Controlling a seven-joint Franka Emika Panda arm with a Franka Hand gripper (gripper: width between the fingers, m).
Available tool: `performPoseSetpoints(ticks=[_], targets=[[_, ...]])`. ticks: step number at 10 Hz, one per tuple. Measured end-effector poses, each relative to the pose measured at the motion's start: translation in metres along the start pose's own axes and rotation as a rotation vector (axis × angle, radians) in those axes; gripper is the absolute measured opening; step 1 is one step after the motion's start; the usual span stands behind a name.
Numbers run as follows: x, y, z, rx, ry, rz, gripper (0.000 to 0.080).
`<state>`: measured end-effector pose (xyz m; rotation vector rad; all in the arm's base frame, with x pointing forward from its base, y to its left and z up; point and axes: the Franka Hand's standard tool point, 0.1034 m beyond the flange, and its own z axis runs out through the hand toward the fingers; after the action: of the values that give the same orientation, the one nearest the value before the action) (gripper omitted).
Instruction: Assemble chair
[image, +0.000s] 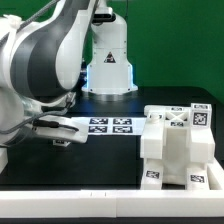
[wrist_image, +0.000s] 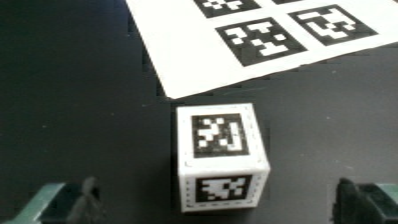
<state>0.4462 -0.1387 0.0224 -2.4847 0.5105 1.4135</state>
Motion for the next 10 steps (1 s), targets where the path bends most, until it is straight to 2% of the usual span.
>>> performPoseSetpoints(ticks=[1, 4, 7, 9, 10], targets=[[0.0, 0.001, 0.002, 0.003, -0.005, 0.01, 0.0649], [0.002, 0.003, 0.021, 0.009, -0.039, 0.044, 0.0649], [0.002, 0.004, 0.021, 0.011, -0.038, 0.045, 0.0645], [0.002, 0.005, 0.02, 0.013, -0.037, 0.046, 0.0301], [0.003, 0.005, 0.018, 0.012, -0.025, 0.044, 0.0301]])
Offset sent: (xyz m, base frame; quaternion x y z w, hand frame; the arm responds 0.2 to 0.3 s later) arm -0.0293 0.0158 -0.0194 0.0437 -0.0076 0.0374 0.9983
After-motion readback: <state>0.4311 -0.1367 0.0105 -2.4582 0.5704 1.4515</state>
